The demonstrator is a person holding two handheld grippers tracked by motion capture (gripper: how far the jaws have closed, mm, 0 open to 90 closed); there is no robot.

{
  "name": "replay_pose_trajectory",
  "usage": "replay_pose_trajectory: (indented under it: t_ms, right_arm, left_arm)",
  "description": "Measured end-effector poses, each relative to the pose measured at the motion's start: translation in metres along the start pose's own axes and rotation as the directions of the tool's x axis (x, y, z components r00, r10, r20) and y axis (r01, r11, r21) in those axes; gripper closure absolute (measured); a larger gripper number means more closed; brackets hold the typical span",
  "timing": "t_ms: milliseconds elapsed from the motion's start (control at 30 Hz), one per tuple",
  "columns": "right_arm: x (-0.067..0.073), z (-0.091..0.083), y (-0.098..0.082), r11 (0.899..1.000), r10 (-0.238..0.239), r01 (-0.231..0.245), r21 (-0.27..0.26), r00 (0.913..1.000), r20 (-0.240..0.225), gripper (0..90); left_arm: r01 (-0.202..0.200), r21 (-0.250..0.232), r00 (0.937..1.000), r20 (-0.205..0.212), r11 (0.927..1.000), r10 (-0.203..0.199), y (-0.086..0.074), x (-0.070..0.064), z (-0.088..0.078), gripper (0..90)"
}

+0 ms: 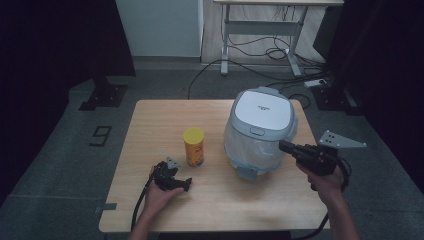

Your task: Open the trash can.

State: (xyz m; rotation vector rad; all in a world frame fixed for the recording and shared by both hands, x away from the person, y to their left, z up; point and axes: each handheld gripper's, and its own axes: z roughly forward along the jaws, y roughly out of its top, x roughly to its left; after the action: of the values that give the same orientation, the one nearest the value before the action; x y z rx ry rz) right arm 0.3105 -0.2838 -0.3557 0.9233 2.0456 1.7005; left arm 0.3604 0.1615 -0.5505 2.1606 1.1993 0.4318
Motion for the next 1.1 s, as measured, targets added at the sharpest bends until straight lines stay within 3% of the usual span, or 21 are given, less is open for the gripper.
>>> replay_pose_trajectory:
  t_ms: [1100]
  right_arm:
    - [-0.006,0.06,0.028,0.999,0.016,-0.014,0.043,0.9989,-0.045,88.3]
  left_arm:
    - [0.0,-0.001,1.0,0.0,1.0,0.0,0.0,0.0,0.0,0.0]
